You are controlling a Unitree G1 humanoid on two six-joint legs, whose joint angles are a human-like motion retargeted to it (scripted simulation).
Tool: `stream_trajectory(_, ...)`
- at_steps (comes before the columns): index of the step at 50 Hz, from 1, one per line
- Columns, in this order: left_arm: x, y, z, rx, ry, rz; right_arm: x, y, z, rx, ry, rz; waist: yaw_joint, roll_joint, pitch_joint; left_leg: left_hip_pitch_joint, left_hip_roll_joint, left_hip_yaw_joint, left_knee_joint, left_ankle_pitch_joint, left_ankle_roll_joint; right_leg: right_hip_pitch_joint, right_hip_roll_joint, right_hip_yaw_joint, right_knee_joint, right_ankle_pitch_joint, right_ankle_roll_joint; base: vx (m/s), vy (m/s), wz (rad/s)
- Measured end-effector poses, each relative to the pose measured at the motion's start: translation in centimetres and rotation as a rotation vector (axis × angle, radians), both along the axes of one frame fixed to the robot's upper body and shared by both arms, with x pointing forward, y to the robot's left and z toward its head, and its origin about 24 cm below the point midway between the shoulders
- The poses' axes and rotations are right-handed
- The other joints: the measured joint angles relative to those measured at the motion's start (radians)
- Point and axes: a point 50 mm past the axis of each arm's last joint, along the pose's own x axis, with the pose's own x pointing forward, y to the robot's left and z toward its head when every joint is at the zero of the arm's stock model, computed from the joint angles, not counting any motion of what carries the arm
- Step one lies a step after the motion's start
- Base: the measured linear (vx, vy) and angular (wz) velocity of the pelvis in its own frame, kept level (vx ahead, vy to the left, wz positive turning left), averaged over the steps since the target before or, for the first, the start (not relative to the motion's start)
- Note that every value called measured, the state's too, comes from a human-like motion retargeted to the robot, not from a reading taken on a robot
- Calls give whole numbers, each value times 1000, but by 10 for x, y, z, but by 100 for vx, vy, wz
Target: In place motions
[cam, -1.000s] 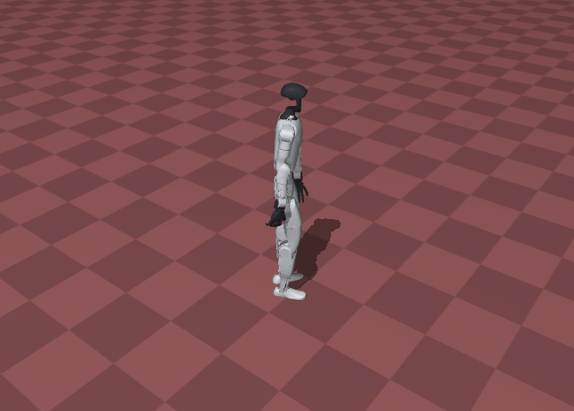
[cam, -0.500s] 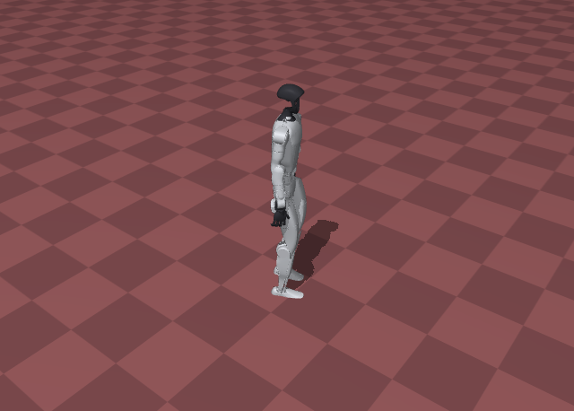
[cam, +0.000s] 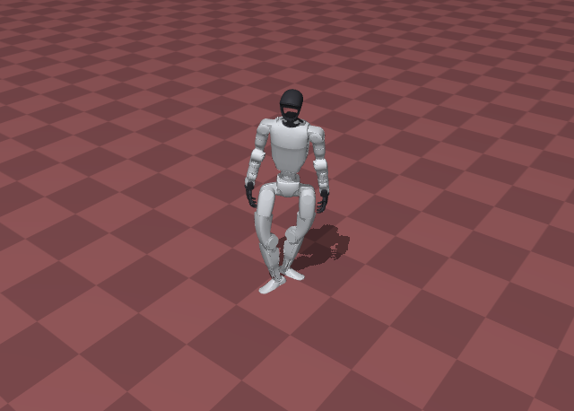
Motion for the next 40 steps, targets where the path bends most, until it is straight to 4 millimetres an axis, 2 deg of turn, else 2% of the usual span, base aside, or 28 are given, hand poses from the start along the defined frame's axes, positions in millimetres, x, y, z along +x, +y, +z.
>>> stream_trajectory(3, 13, -1, -1, -6, -38, -15, -14, -7, 0, -21, 30, -130, -10, 26, -21, 3, 13, 71, 11, 1, -31, 43, -13, -176, -21, 80, 6, -22, 2, -195)
stream_trajectory(5, 23, 0, -1, -6, -70, -34, -27, -11, 0, -38, 62, -204, -6, 24, -35, 13, 9, 115, 26, 5, -51, 30, -6, -130, -41, 171, -1, -16, -5, -168)
stream_trajectory(9, 43, 2, 0, -10, -140, -74, -54, -11, 0, -65, 148, -285, -6, 28, -56, 43, 10, 152, 48, 32, -78, 9, 31, -21, -61, 174, -59, -7, -11, -126)
stream_trajectory(15, 60, -9, -1, -38, -216, -70, -77, -1, 0, -20, 225, -244, -33, 62, -98, 95, 4, 168, 44, 100, -95, -2, 67, 107, -29, 133, -52, 2, -12, -101)
stream_trajectory(18, 61, -16, -2, -75, -232, -66, -80, 4, -2, 1, 229, -211, -70, 67, -122, 122, 7, 164, 75, 183, -71, 12, 75, 152, -51, 121, -55, 9, -16, -59)
stream_trajectory(20, 61, -16, -2, -89, -234, -79, -77, 10, -3, 9, 229, -196, -86, 37, -131, 142, 3, 147, 133, 261, -14, 28, 54, 199, -64, 117, -61, 7, -22, -76)
stream_trajectory(23, 59, -13, -2, -78, -232, -121, -68, 18, -4, 31, 209, -178, -49, -60, -131, 132, 5, 32, 323, 343, 154, 53, -21, 316, -60, 117, -58, 8, -19, -137)
stream_trajectory(24, 56, -12, -2, -73, -226, -134, -64, 20, -5, 42, 198, -162, -20, -86, -132, 106, 16, -17, 406, 333, 172, 52, -35, 364, -57, 118, -59, 14, -20, -199)
stream_trajectory(25, 53, -10, -2, -68, -219, -145, -59, 23, -6, 53, 186, -142, 12, -108, -134, 73, 30, -68, 493, 309, 171, 48, -42, 413, -55, 120, -61, 16, -20, -222)
stream_trajectory(27, 43, -12, -3, -69, -190, -143, -46, 26, -6, 77, 151, -73, 78, -115, -132, -39, 19, -247, 591, 304, 132, 46, -13, 497, -71, 138, -70, 14, -16, -224)
stream_trajectory(28, 38, -14, -3, -73, -175, -134, -36, 27, -7, 88, 122, -31, 100, -112, -128, -94, -7, -342, 605, 312, 112, 47, 0, 522, -81, 148, -74, 4, -11, -193)
stream_trajectory(29, 35, -16, -4, -79, -163, -119, -23, 28, -6, 97, 83, 15, 111, -110, -122, -130, -18, -397, 605, 312, 117, 48, 7, 538, -88, 158, -75, -3, -11, -167)
stream_trajectory(33, 25, -26, -5, -109, -119, -42, 32, 34, 2, 114, -102, 204, 123, -106, -86, -187, 0, -430, 497, 265, 224, 56, 17, 604, -103, 183, -76, -5, -4, -172)
stream_trajectory(35, 20, -31, -5, -118, -99, -23, 53, 39, 7, 120, -175, 276, 129, -89, -71, -232, -21, -547, 405, 255, 246, 68, 41, 642, -114, 192, -78, 7, -1, -180)
stream_trajectory(37, 17, -34, -5, -118, -88, -25, 65, 42, 11, 124, -219, 313, 140, -60, -56, -284, -62, -778, 321, 287, 216, 83, 83, 683, -122, 195, -83, 13, 0, -171)
stream_trajectory(40, 13, -36, -6, -114, -75, -61, 68, 45, 12, 135, -240, 300, 164, -29, -32, -289, -112, -1098, 181, 391, 159, 116, 132, 741, -112, 185, -88, 26, 1, -138)
